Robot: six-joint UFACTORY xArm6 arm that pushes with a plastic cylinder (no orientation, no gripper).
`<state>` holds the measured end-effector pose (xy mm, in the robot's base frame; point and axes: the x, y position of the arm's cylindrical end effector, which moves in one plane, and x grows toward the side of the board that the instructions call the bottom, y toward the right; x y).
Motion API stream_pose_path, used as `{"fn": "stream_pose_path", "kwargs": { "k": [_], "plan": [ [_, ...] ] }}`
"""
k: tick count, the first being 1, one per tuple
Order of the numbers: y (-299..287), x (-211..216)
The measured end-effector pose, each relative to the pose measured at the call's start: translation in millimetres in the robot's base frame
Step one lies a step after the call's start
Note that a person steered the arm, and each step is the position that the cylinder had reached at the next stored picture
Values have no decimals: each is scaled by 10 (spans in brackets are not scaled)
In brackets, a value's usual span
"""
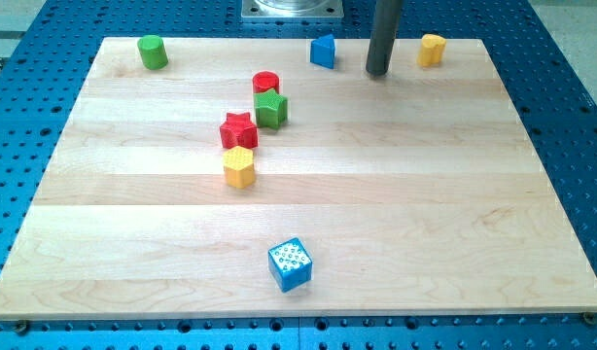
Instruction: Separate the green star and red circle from each other
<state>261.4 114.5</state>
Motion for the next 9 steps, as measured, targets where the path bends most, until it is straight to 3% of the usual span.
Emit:
{"fn": "stream_pose_path", "kwargs": {
  "k": [1, 3, 4, 5, 6, 7, 8, 9],
  "plan": [
    [-335, 420],
    [-1837, 507],
    [-1696, 829],
    [-1130, 638],
    [-347, 839],
    [-165, 2099],
    [-162, 3017],
    [-753, 3560]
  ]
}}
